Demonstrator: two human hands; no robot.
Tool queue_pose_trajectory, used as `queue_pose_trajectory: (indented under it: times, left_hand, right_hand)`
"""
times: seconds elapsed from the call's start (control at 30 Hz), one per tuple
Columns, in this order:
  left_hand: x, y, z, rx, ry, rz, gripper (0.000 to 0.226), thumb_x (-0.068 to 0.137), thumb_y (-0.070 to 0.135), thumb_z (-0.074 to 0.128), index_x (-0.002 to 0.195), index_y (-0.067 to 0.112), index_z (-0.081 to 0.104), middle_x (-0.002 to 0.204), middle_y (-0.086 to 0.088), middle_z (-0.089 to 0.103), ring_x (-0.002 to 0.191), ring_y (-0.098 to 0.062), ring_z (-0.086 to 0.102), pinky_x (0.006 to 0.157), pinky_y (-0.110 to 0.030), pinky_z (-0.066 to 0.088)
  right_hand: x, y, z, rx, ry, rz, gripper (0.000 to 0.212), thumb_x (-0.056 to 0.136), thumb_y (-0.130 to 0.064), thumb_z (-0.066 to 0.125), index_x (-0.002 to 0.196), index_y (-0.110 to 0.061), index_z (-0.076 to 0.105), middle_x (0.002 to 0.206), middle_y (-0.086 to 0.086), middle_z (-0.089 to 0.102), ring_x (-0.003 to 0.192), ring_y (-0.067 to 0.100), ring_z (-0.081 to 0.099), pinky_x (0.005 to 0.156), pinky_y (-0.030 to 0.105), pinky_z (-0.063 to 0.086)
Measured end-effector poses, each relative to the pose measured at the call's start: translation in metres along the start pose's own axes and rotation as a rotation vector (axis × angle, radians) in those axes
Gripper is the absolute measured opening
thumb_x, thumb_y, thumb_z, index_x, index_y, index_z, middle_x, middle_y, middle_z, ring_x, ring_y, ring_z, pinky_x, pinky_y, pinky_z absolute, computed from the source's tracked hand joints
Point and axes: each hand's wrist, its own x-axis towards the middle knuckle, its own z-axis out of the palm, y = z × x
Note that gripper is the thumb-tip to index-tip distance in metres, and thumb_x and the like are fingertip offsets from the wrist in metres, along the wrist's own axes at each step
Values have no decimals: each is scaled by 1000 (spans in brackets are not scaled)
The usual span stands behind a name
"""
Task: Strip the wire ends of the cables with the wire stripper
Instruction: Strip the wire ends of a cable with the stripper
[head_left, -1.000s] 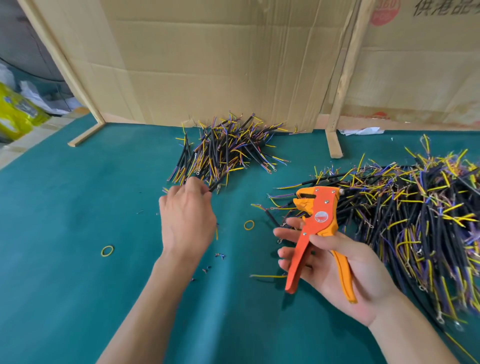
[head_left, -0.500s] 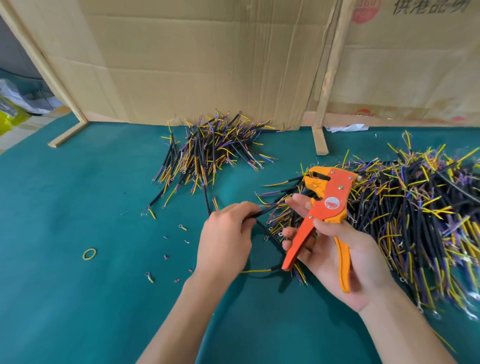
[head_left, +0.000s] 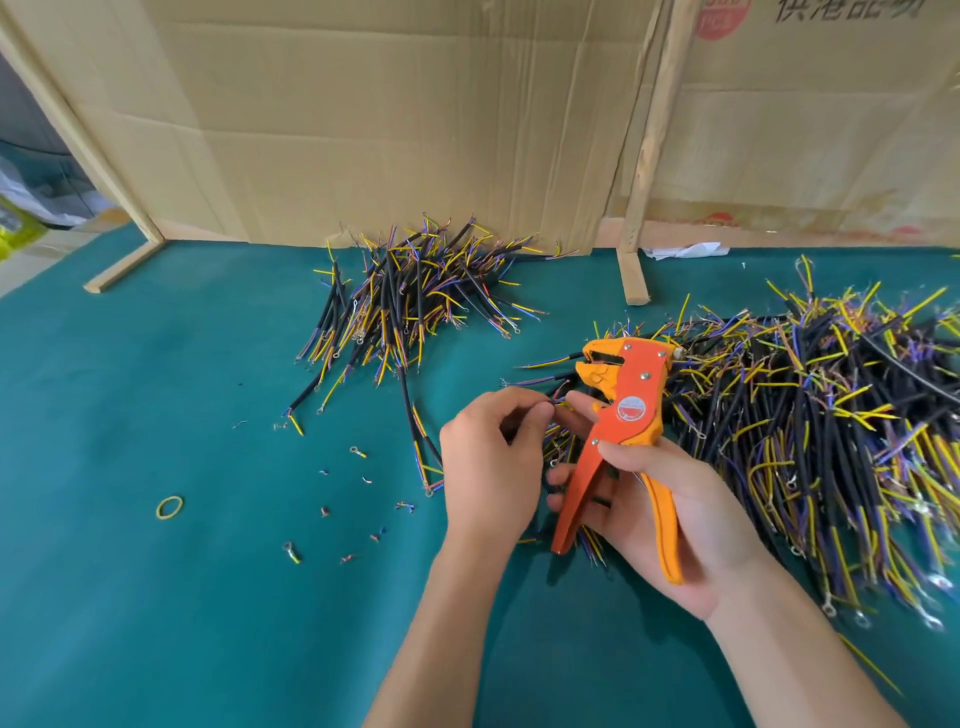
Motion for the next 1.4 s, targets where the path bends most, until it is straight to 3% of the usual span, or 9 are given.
queue_pose_trajectory:
  times: [0.2, 0.33, 0.4, 0.57, 0.8, 1.07, 1.3, 1.4]
  left_hand:
    - [-3, -7, 6, -105, 98, -63, 21, 91, 6, 65, 95, 23, 77, 89, 12, 74, 85, -4, 67, 81, -23, 53]
    - [-7, -9, 5, -85, 131, -31, 24, 90, 4, 64, 96, 25, 76, 90, 12, 73, 87, -1, 67, 82, -20, 51]
    - [-8, -10, 5, -95, 157, -32, 23, 90, 4, 65, 96, 24, 75, 90, 11, 72, 86, 0, 67, 81, -16, 50]
    - [-8, -11, 4, -124, 196, -42, 21, 90, 3, 66, 97, 21, 74, 92, 7, 73, 85, -1, 67, 80, -11, 48]
    - [-9, -10, 4, -125, 179, -28, 30, 88, 0, 67, 91, 30, 70, 89, 11, 71, 84, -1, 66, 79, -11, 47]
    - [-9, -10, 4, -135, 156, -20, 25, 87, -4, 66, 90, 20, 74, 87, 8, 70, 83, -4, 66, 77, -11, 47]
    - [-8, -9, 4, -129, 152, -34, 24, 86, -4, 67, 90, 18, 76, 86, 8, 71, 81, -2, 66, 75, -7, 44]
    - [-9, -8, 4, -127, 149, -40, 22, 85, -3, 69, 90, 18, 76, 87, 8, 71, 81, -1, 66, 76, -9, 47]
  right_hand:
    - [-2, -1, 0, 34, 14, 39, 51, 91, -13, 57, 141, -13, 57, 133, 24, 65, 93, 38, 69, 87, 49, 60]
    - [-5, -5, -3, -2, -7, 87, 48, 91, -11, 59, 139, -10, 60, 127, 31, 65, 100, 44, 70, 86, 48, 60]
    - [-6, -7, -6, -2, 7, 81, 45, 90, -10, 62, 135, -7, 64, 118, 33, 67, 93, 44, 70, 82, 48, 60]
    - [-5, -8, -8, -80, -2, 124, 42, 88, -18, 65, 126, 0, 67, 92, 24, 65, 76, 36, 65, 72, 47, 58]
    - [-8, -5, -2, -143, -33, 177, 38, 84, -7, 67, 120, 4, 67, 86, 23, 60, 72, 36, 61, 68, 46, 57]
    - [-10, -7, 1, -180, -32, 182, 44, 78, -6, 74, 120, 3, 68, 81, 19, 54, 69, 33, 57, 65, 43, 55]
    - [-7, 0, 7, -202, 75, 131, 34, 78, -10, 78, 109, 0, 70, 59, 1, 32, 40, 12, 32, 38, 23, 33]
    - [-5, 8, 15, -116, 126, 71, 37, 73, -17, 76, 107, -2, 68, 59, 2, 37, 40, 13, 35, 38, 24, 35]
